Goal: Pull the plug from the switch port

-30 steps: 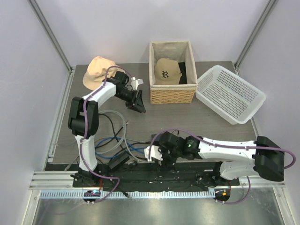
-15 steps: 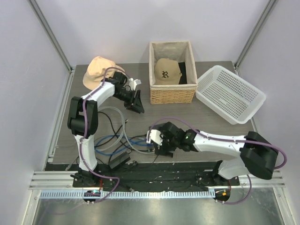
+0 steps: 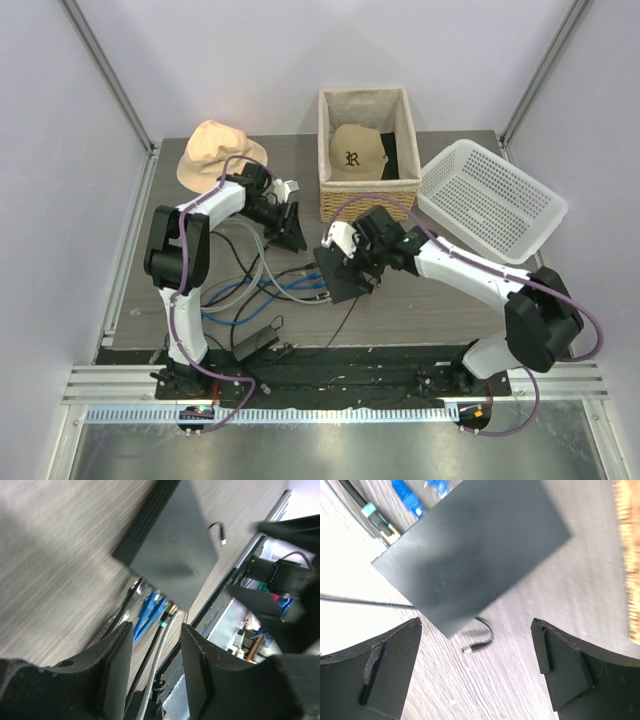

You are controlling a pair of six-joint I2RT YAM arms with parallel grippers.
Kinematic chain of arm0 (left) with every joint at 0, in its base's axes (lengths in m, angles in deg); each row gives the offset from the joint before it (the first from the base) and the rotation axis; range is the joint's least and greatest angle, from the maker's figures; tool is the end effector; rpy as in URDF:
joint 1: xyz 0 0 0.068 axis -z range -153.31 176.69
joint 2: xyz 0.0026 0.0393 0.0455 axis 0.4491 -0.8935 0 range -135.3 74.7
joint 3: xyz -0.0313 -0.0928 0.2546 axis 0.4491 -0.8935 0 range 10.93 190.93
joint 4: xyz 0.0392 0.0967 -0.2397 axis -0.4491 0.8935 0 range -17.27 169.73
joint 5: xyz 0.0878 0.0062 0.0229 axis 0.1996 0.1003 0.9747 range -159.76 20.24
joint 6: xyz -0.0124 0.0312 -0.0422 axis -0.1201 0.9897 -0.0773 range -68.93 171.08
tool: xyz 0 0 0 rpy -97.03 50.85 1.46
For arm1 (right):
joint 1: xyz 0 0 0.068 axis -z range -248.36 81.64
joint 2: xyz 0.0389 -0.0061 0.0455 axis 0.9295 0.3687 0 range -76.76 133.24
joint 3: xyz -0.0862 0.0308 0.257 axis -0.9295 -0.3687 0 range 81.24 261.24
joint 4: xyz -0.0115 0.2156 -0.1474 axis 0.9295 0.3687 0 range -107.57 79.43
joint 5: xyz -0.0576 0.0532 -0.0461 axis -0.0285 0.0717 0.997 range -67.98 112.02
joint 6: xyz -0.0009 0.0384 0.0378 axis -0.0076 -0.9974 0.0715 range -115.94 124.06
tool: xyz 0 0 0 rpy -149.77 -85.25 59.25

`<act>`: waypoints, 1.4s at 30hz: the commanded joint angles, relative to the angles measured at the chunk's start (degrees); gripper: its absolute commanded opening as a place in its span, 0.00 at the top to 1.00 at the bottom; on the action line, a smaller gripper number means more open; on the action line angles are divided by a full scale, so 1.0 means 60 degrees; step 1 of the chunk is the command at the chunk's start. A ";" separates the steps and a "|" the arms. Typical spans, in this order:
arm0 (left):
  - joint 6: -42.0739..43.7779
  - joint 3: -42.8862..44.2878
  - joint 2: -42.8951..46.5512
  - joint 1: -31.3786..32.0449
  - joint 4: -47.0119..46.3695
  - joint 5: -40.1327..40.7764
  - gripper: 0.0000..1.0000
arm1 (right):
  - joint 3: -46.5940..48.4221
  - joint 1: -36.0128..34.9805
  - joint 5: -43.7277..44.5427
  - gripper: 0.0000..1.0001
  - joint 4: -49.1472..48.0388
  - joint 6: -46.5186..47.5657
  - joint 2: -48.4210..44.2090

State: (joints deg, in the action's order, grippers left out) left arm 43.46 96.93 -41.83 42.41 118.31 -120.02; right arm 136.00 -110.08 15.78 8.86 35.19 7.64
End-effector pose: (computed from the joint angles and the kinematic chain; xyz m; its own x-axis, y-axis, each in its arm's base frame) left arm 0.3801 -0.1355 0.1828 -0.9727 0.1859 -0.1389 0.2239 0.5953 -0.7717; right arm 0.2199 0.2012 0.2165 -0.1647 -0.8354 -0.5243 -0.9252 0.3152 -0.2115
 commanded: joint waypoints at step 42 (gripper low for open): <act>0.1078 -0.1295 -0.1497 0.0791 -0.1635 -0.0532 0.57 | 0.2739 0.1196 -0.2549 0.97 -0.0348 -0.4632 0.3775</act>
State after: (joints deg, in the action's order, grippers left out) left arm 45.34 90.61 -50.20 44.77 107.29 -128.74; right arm 153.53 -103.10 -1.36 8.71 8.20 30.76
